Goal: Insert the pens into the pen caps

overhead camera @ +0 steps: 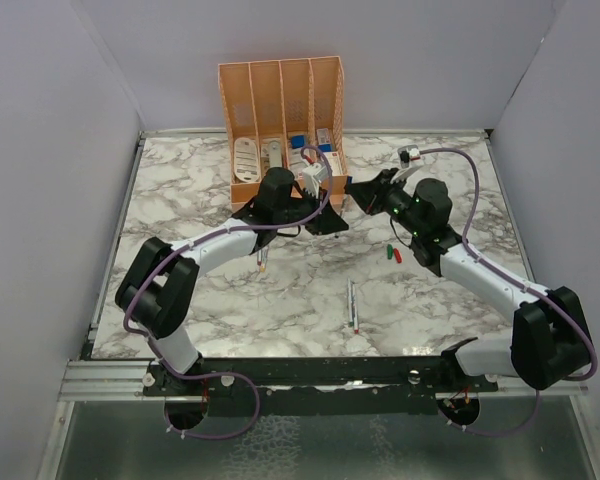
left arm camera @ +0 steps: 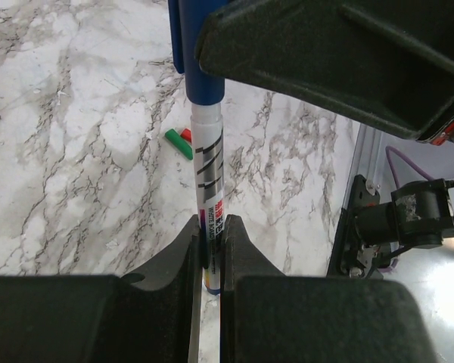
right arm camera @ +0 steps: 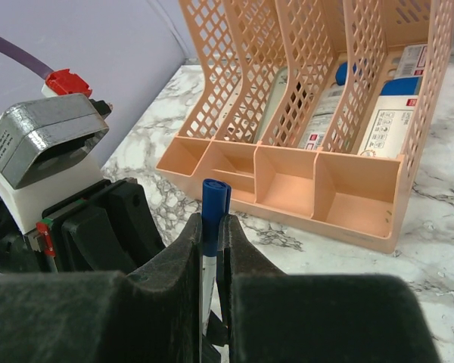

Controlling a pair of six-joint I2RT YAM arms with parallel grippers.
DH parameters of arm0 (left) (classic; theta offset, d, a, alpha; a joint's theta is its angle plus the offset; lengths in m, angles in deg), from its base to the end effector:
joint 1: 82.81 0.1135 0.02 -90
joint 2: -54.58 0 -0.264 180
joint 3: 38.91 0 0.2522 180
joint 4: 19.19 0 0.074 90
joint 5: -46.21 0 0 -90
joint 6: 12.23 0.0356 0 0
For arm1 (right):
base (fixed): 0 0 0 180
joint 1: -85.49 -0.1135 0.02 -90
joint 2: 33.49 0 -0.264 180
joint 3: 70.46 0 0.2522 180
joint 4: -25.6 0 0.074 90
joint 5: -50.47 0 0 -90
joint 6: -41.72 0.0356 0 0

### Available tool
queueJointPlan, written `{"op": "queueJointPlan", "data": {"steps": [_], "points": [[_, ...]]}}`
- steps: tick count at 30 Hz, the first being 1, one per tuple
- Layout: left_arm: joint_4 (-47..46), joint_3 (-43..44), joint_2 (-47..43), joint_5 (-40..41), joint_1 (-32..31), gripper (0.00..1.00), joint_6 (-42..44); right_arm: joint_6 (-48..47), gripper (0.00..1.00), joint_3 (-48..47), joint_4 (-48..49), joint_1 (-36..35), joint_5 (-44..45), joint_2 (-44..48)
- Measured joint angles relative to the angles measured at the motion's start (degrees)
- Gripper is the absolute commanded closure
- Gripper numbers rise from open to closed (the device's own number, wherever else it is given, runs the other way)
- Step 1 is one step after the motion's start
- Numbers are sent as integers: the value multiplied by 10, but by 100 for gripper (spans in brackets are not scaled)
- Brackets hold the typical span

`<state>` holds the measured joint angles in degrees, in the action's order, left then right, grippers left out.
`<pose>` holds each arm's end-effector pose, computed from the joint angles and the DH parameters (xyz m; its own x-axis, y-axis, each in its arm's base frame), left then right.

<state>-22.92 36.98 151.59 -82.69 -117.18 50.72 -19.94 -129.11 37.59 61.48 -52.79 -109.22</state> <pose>0.3048 -0.2355 0.2543 -0.6445 0.0120 -0.7646 0.7196 0.3475 -0.6011 0.2746 0.1312 0.2856 -0.3584 0.3462 -0.8670 -0.4938 0.7179 0.4907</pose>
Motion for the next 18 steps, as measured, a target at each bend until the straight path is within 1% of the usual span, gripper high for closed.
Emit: {"op": "queueJointPlan", "data": {"steps": [10,18], "points": [[0,-10,-13,20,-2,100,6,6,99,-3,2,-4,-24,-2],[3,-9,-13,40,1,100,6,-11,99,-36,-37,-15,-29,-24]]}}
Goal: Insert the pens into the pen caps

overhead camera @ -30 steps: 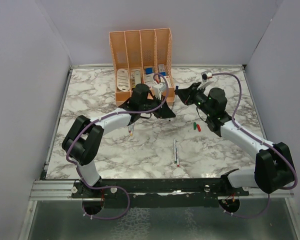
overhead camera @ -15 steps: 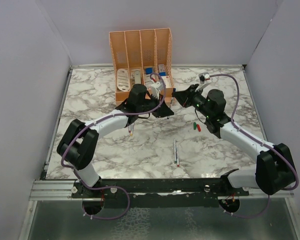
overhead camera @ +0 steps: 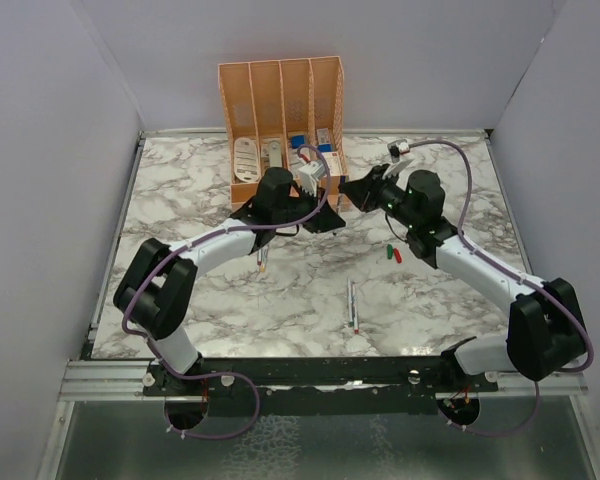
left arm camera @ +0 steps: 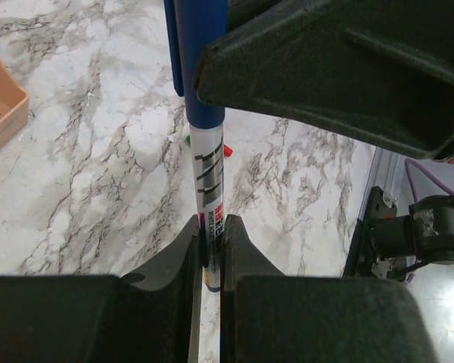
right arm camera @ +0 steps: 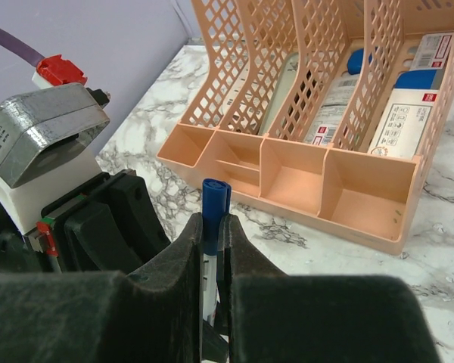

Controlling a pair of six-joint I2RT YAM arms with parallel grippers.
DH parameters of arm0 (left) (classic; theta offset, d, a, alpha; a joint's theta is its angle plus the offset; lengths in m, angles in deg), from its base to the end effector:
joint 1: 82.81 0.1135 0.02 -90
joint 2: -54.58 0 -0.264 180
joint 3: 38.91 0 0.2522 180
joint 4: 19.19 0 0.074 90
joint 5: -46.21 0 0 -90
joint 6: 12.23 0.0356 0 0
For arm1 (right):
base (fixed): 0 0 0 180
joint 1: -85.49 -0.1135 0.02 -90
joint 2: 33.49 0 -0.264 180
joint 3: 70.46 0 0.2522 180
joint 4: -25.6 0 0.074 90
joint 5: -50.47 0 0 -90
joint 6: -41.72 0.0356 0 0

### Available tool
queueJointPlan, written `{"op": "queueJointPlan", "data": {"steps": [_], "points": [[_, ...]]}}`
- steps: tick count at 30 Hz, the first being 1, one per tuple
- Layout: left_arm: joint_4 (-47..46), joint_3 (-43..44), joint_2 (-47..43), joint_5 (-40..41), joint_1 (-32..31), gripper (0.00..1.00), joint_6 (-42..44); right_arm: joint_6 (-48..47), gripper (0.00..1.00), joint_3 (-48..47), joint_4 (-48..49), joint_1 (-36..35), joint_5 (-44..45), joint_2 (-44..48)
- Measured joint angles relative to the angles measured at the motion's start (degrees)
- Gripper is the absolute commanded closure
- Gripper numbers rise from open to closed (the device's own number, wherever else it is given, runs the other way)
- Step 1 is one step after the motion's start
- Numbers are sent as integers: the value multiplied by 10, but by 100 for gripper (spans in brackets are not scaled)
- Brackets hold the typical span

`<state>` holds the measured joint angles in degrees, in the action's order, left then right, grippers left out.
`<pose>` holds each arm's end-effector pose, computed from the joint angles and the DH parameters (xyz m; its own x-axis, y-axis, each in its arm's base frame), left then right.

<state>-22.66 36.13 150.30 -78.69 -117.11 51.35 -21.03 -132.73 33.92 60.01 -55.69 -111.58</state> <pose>0.3031 -0.2314 0.2566 -0.6254 -0.0151 -0.7801 0.7095 0.4051 -0.5766 0.2805 0.1446 0.2889 -0.4080 0.2927 -0.8648 -0.5348 0.6910 0.4863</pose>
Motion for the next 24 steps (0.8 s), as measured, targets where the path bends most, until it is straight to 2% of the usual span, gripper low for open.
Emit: {"op": "queueJointPlan", "data": {"steps": [9,17,24], "points": [[26,2,0,12,13,100,0,-35,99,-37,-48,-32,44,-26],[52,20,0,16,38,100,4,-76,99,-88,-65,-80,125,-65],[59,20,-1,19,47,100,5,-85,99,-99,-74,-89,140,-76]]}}
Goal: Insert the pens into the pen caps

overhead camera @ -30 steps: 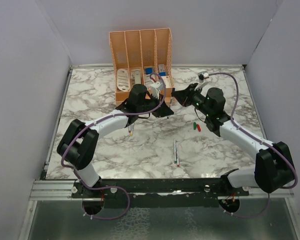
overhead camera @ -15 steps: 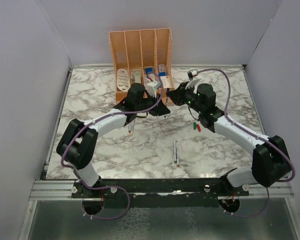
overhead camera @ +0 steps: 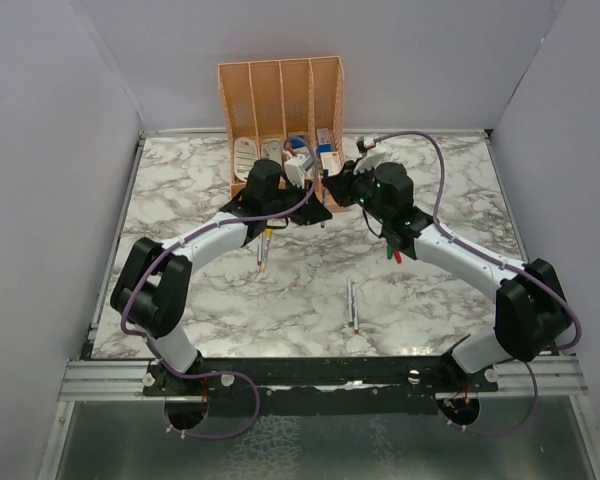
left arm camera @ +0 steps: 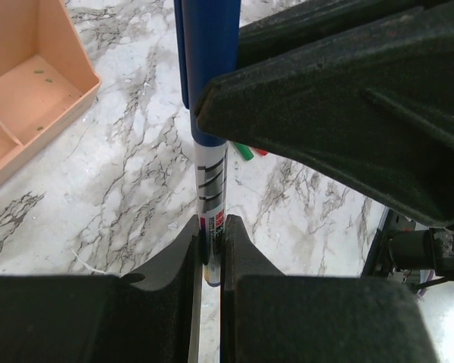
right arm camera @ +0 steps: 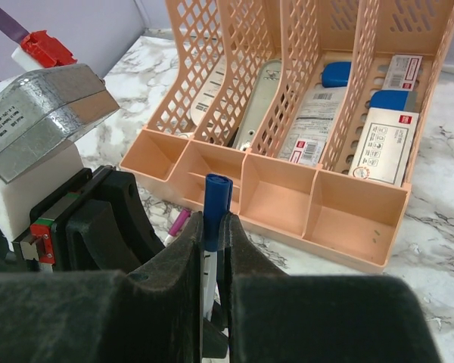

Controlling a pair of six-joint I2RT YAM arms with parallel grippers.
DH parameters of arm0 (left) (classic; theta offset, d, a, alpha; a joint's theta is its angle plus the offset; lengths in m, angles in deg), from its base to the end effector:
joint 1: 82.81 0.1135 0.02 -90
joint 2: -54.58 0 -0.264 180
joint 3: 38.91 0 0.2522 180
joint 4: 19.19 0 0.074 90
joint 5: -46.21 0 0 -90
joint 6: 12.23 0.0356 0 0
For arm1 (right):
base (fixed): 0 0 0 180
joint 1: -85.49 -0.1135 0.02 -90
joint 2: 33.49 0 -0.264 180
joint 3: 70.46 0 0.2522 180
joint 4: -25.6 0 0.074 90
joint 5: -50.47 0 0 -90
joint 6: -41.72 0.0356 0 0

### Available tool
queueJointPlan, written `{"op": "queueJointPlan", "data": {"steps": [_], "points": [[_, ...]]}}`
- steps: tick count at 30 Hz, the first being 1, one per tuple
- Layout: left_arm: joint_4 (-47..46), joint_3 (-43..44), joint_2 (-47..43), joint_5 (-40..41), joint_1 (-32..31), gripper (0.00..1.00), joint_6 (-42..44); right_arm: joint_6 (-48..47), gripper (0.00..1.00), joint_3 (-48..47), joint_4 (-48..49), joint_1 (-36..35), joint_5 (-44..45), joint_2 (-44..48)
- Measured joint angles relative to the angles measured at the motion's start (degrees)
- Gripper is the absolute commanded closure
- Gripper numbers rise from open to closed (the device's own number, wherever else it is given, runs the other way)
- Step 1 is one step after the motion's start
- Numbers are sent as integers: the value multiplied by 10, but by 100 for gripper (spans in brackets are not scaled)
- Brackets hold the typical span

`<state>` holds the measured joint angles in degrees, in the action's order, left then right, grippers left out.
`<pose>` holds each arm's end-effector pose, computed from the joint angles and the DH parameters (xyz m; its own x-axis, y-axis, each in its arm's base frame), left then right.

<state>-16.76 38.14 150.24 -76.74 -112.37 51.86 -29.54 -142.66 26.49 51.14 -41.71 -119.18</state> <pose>0.3227 -0.2053 0.2584 -0.6547 -0.0502 -0.7542 0.6331 0.5087 -0.5835 0.2901 0.1999 0.2940 -0.3615 0.1418 -0.9215 -0.5051 0.8010 0.3214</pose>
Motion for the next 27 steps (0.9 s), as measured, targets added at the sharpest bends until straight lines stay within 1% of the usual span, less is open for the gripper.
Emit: {"op": "queueJointPlan", "data": {"steps": [6,8,9,12,14,17,22,27], "points": [[0,-2,-7,-3,6,100,-4,1,98,-15,-7,-7,9,-4],[-1,-10,-14,-3,9,100,-8,5,80,-28,-19,-9,9,-11],[-1,-18,-19,-2,11,100,-10,7,74,-35,-26,-11,8,-15],[-1,-45,-38,14,20,100,-14,8,67,-55,-75,-23,-14,-33],[16,-46,-47,31,25,100,-8,7,66,-56,-104,-33,-18,-45],[68,-46,-52,68,28,100,3,4,66,-63,-140,-36,-20,-48],[168,-46,-52,123,28,100,19,0,66,-90,-152,-37,-18,-47],[248,-32,-43,156,28,100,24,-2,66,-99,-153,-38,-16,-45]]}}
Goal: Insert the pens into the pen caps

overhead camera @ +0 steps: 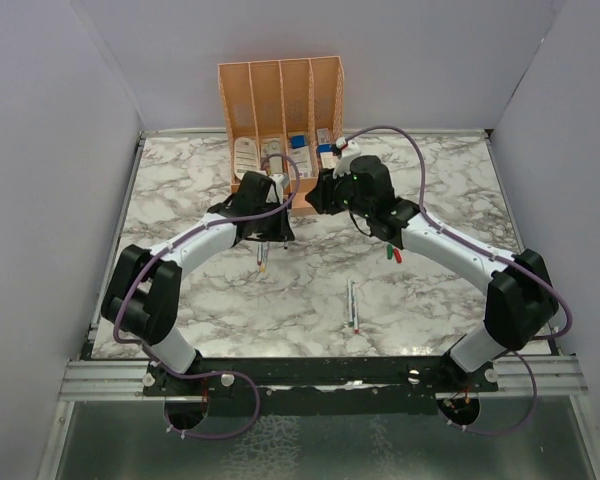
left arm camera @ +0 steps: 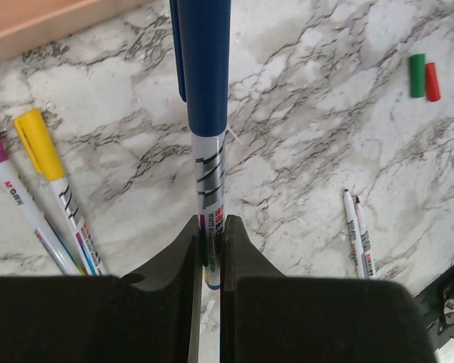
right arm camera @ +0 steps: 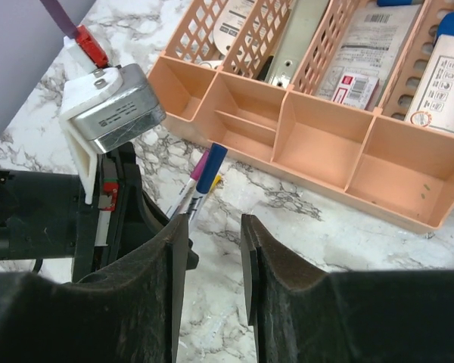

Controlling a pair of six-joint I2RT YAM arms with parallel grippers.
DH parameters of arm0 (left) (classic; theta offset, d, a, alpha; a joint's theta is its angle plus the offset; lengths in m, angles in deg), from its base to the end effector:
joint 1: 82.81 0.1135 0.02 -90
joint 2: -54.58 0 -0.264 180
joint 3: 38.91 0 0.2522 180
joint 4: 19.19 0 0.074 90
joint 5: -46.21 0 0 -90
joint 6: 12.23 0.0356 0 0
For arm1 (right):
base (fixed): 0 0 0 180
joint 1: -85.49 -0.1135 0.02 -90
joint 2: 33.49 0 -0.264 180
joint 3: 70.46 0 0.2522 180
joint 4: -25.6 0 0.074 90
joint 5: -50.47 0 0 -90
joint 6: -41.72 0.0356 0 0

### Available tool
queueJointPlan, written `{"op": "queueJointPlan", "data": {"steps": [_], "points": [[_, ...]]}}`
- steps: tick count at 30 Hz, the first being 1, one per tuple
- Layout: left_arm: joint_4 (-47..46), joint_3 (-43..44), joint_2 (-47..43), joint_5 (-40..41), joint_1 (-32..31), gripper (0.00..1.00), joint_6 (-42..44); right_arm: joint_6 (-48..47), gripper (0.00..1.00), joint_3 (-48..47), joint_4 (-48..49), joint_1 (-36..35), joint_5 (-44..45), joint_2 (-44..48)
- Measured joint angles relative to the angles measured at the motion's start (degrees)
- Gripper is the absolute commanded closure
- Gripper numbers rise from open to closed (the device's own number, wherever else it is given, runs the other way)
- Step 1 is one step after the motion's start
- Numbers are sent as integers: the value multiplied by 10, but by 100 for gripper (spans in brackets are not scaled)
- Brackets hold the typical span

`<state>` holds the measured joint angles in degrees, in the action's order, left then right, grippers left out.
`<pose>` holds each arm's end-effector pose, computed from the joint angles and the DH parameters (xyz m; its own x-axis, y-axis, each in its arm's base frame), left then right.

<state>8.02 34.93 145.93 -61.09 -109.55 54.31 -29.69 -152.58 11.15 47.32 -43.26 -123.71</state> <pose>0.3020 -0.1640 0.2256 -0.8226 -0.0112 -0.5685 0.3170 0.8210 -0.4748 0.2909 0.2316 0.3000 -0.4974 0.0136 -0.8674 -0.5332 0.7839 0.3181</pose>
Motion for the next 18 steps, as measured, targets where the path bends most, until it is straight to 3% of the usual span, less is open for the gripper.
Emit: {"op": "queueJointPlan", "data": {"steps": [10,18], "points": [[110,42,74,29,0,99,9,6,66,2,-26,0,4,0],[146,62,132,39,0,81,9,11,66,12,-30,0,5,0]]}}
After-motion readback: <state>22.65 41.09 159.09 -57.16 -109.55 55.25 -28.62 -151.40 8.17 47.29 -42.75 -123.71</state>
